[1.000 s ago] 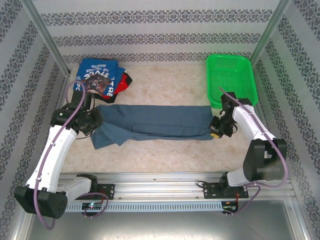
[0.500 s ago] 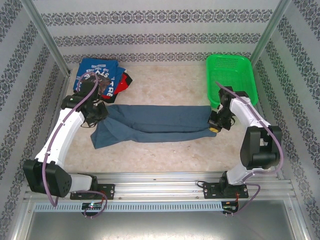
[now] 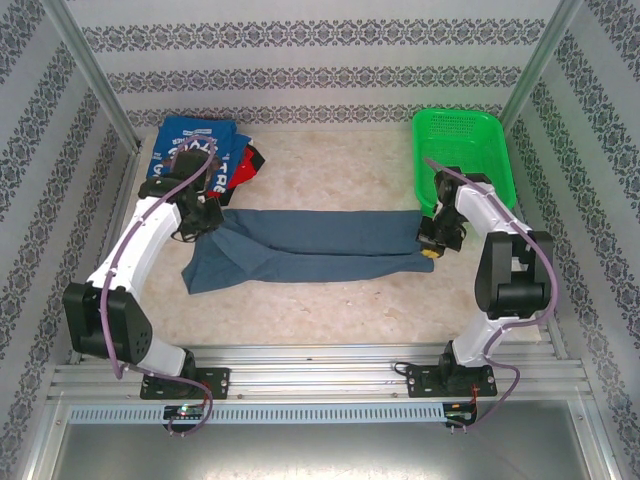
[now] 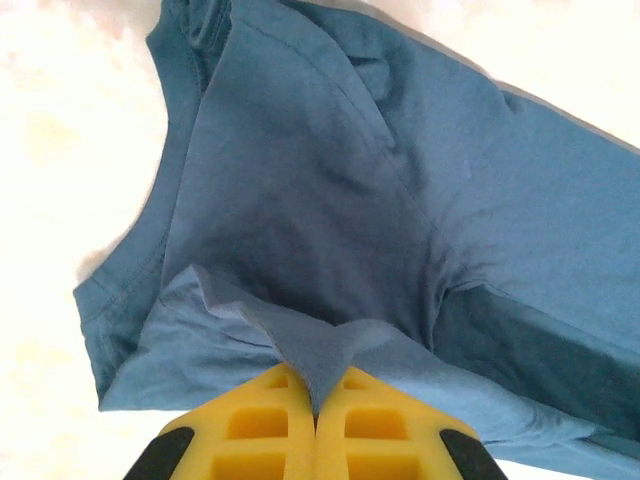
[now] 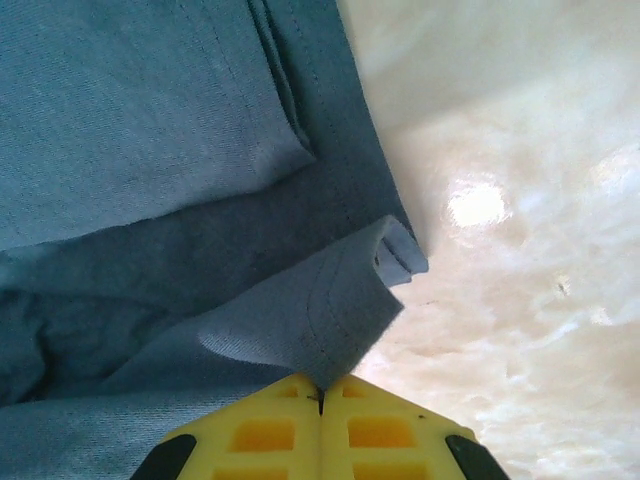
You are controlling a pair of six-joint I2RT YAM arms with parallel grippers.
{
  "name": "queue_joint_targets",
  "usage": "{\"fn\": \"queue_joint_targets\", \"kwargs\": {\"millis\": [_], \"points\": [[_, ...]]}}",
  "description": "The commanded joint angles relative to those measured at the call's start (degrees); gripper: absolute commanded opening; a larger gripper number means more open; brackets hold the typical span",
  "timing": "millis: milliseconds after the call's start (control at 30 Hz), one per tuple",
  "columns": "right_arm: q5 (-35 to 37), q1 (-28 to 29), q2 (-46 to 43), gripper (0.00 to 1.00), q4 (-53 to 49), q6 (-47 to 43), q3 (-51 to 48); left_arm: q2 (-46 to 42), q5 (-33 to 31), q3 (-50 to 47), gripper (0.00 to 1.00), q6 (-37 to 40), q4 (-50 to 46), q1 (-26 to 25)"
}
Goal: Fold and stack the t-shirts
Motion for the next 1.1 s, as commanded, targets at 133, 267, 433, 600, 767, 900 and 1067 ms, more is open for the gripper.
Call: {"fn": "queue_joint_targets", "kwargs": {"millis": [133,267,433,600,767,900,1067], "points": [[2.73,-0.5,3.77,0.08,-0.23,-2.69,3.9,3.45,-1.6,2.86,0.0,4.33,3.37,0.85],[3.61,-0.5,5.21,0.09,-0.41,-3.35,5.01,5.48,-1.6,3.79,0.0,5.38,3.8,1.14],[3.04,-0.51,6.12,0.09,-0.32,-3.5,6.39,6.51,-1.5,4.81,0.0,5.75,4.21,1.44],[2.94,-0.5,7.74,0.1,-0.71,-3.59,8.41,7.59,-1.18,5.29,0.0,6.35,4.78,2.04],[3.18,-0.5,9.21,0.11,-0.61,-3.25,9.65,9.48,-0.73,5.82,0.0,6.86,5.56,2.26],[3.18,-0.32,10.51,0.13,-0.42,-2.9,10.53,11.43,0.11,6.85,0.0,7.19,6.29,2.22],[3.0,-0.23,11.86,0.15,0.21,-2.47,11.31,14.32,1.71,8.35,0.0,7.14,7.89,2.22]]}}
